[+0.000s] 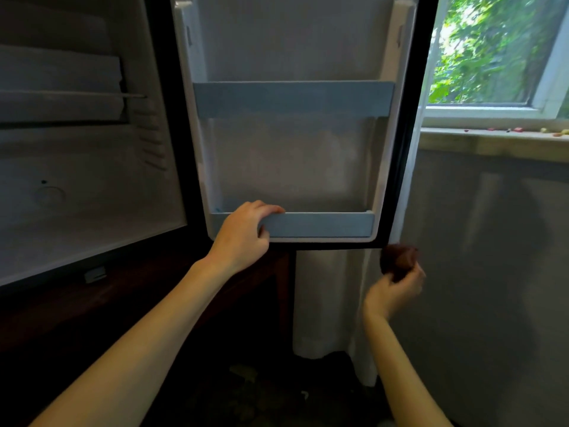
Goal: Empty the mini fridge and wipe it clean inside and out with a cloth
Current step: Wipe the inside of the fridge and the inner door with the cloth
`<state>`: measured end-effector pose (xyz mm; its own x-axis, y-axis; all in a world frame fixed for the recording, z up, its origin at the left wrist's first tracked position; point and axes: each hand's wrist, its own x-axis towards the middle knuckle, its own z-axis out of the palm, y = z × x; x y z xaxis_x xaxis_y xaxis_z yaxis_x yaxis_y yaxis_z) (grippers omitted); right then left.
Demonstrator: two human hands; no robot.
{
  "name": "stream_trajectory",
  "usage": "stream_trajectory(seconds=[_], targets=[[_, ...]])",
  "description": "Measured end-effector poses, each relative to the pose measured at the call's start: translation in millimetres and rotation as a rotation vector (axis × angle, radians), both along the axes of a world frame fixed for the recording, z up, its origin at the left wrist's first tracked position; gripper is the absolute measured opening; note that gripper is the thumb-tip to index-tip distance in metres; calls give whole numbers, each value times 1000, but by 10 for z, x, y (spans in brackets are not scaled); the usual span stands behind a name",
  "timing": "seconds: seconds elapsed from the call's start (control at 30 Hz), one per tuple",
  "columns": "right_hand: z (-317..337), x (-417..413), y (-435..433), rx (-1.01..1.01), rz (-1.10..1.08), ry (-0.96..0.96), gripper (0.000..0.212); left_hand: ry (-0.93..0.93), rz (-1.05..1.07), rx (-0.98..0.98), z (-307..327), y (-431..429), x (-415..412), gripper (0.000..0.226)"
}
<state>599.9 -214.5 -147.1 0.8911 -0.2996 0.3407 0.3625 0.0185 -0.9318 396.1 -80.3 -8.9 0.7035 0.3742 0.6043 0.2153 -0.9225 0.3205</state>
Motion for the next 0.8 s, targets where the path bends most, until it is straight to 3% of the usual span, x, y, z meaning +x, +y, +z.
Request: stream_trajectory(seconds=[0.03, 0.17, 0.37, 0.47, 0.57, 0.67, 0.77, 0.8], targets=[[2, -18, -29, 8, -4, 24, 50, -4, -1, -1, -5, 6, -12, 44], [-29, -210, 106, -116, 30, -178, 53, 13, -62, -44, 23, 75, -94, 49], [61, -529, 414, -9, 84, -163, 41, 72, -58, -147, 128, 119, -106, 48], [-63, -724, 573, -168, 147, -280, 39, 66, -51, -147, 126, 94, -102, 48], [-16, -994, 783, -259, 189, -187, 36, 80, -51, -140, 137, 84, -114, 48], [-32, -1335, 1073, -312, 242, -242, 48, 111, -56, -154, 157, 58, -111, 47], [50, -1691, 1285, -487, 497, -235, 38, 115, -55, -168, 163, 62, -131, 47], [71, -1785, 1362, -529, 549, -317, 37, 118, -58, -175, 167, 66, -145, 47]])
